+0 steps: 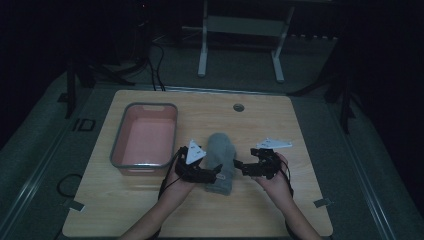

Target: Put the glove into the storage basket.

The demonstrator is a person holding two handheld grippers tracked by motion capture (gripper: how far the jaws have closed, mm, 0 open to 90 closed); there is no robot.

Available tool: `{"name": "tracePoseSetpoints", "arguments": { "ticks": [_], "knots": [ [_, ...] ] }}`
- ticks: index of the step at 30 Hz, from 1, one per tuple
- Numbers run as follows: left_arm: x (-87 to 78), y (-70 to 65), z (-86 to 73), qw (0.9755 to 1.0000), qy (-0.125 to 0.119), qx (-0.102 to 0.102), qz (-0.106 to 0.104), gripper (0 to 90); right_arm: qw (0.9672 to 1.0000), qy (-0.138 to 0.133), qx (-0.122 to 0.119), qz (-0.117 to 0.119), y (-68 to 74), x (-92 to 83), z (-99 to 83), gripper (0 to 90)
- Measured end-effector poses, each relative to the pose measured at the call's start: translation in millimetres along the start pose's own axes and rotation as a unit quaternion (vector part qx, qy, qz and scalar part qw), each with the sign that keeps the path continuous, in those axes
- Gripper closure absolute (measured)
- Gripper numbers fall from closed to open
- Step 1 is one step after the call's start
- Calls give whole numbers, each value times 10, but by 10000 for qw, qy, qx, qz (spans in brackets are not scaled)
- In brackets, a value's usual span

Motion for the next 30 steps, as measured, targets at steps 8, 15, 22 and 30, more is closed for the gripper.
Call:
{"name": "tracePoseSetpoints", "arguments": {
  "ticks": [8, 15, 22, 30],
  "knots": [
    [395, 141, -44, 9962, 733, -316, 350, 155, 9987, -35, 517, 16, -47, 176, -41, 430],
    [549, 245, -165, 9916, 1110, -578, 320, 155, 9971, 323, 687, -52, -24, 452, -231, 393],
    [639, 327, -300, 9876, 1228, -977, 11, 155, 9958, 545, 734, 11, -53, 575, -319, 374],
    [751, 353, -412, 9812, 1342, -1318, -429, 154, 9931, 719, 849, 373, -97, 645, -390, 455]
  ]
}}
Point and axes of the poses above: each handheld gripper's, and its own axes: x roughly forward along the jaws, z roughly out of its top, y roughly to its left, the point moved 7 cm from there along x, roughly forward along the jaws, and after that the axes turned 1 degree about -z, right-handed, at the moved point
